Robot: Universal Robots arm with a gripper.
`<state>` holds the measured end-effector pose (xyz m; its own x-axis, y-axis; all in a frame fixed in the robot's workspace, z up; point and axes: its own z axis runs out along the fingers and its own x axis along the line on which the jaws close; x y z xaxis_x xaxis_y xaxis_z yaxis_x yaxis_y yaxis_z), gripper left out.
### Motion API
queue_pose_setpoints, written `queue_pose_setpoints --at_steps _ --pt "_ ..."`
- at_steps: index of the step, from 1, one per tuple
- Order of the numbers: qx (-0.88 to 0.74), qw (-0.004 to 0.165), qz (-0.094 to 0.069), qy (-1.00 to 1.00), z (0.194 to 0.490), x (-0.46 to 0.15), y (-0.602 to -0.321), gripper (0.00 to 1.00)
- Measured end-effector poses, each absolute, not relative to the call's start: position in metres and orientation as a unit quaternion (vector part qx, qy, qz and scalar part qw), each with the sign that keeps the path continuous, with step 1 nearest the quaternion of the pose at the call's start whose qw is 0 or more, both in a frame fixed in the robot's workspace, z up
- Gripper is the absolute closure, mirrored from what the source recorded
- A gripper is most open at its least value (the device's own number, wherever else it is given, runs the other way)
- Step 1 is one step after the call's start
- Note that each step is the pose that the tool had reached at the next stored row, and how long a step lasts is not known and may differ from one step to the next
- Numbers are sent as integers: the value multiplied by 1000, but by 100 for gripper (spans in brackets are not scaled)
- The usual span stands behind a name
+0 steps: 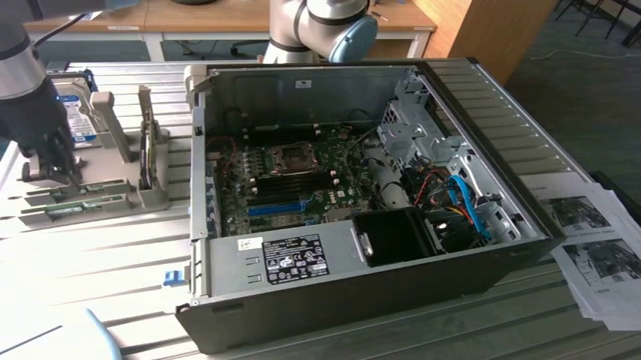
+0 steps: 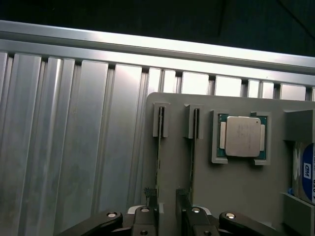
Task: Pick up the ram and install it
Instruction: 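Pick up the ram and move it above insertion slot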
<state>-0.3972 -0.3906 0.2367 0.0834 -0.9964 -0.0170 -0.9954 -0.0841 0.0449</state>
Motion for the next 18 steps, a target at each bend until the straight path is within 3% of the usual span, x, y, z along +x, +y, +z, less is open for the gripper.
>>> queue_pose_setpoints --at_steps 18 --pt "736 11 -22 -677 230 -397 -395 71"
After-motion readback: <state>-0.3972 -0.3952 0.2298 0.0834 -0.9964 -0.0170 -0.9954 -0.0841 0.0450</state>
